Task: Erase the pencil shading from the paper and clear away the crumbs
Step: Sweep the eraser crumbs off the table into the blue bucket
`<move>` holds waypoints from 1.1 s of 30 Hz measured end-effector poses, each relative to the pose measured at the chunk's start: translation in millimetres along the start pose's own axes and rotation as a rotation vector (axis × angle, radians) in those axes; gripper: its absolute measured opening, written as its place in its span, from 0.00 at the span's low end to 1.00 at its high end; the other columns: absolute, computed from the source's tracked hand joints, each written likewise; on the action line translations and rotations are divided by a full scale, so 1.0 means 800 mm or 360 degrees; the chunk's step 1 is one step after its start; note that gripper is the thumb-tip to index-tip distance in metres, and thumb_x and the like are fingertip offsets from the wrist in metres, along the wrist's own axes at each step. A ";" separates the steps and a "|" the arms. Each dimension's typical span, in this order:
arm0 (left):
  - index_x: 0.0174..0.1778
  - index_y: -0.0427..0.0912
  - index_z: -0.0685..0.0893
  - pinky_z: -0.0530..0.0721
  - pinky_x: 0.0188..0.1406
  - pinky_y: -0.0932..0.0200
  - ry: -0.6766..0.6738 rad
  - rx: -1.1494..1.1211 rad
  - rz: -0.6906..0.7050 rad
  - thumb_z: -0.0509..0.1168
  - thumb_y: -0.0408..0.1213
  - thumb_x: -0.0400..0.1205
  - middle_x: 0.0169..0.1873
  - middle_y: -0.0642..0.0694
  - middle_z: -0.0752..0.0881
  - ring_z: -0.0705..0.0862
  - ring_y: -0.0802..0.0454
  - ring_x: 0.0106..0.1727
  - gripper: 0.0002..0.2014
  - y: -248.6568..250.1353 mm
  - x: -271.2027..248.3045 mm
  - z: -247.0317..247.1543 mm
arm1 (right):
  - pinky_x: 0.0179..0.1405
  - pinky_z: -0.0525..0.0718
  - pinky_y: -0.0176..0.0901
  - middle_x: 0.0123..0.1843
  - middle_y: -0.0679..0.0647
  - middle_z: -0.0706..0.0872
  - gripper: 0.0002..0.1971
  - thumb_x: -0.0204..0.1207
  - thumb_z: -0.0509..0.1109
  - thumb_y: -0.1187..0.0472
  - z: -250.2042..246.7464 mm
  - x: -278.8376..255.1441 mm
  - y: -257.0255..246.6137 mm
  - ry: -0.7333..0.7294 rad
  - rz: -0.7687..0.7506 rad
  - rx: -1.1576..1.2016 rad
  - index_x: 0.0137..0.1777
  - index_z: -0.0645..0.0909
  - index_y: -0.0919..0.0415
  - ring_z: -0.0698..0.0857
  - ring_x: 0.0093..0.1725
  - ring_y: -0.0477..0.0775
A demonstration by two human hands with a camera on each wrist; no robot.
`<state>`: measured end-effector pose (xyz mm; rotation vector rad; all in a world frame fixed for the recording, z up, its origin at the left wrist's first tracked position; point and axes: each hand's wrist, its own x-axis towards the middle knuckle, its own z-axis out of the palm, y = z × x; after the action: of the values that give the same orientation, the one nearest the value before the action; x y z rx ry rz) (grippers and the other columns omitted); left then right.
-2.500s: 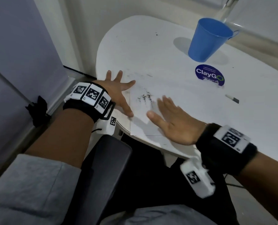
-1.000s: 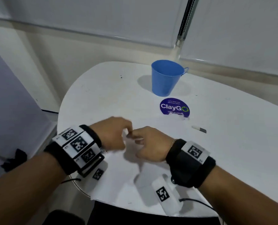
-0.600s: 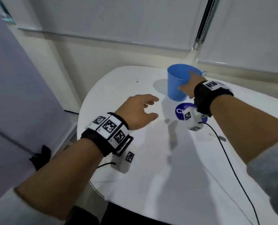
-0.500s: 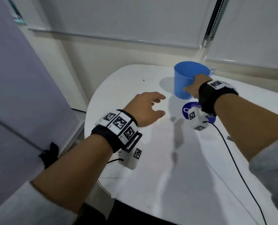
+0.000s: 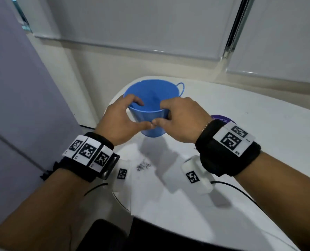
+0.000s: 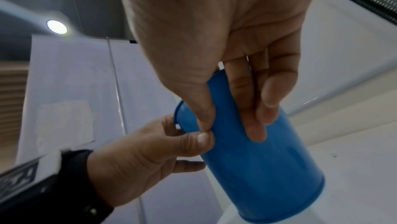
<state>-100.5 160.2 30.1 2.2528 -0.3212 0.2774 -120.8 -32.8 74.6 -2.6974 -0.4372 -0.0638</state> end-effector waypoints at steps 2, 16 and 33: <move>0.46 0.51 0.80 0.83 0.58 0.47 0.0079 -0.0021 0.0000 0.86 0.49 0.65 0.49 0.53 0.83 0.82 0.52 0.53 0.23 -0.012 -0.022 -0.017 | 0.32 0.72 0.47 0.31 0.50 0.79 0.17 0.77 0.72 0.48 0.011 -0.008 -0.023 0.0002 -0.0012 0.0057 0.33 0.69 0.52 0.78 0.36 0.56; 0.34 0.39 0.76 0.75 0.33 0.74 0.0288 0.0157 -0.0188 0.85 0.57 0.58 0.43 0.45 0.82 0.78 0.53 0.38 0.30 -0.095 -0.151 -0.124 | 0.77 0.69 0.61 0.84 0.54 0.63 0.45 0.74 0.60 0.25 0.123 -0.114 -0.016 -0.0819 0.0567 -0.0298 0.85 0.57 0.52 0.60 0.83 0.59; 0.28 0.49 0.74 0.77 0.39 0.58 -0.0227 0.0310 -0.0386 0.87 0.56 0.48 0.47 0.59 0.79 0.80 0.51 0.49 0.30 -0.190 -0.245 -0.121 | 0.83 0.60 0.61 0.89 0.50 0.51 0.45 0.74 0.65 0.28 0.149 -0.083 -0.033 -0.0794 0.0332 -0.0316 0.86 0.54 0.46 0.49 0.87 0.53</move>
<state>-245.7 356.9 -75.3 2.4811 -0.0954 0.0206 -194.1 18.3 -31.5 -2.9240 -0.2971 0.6683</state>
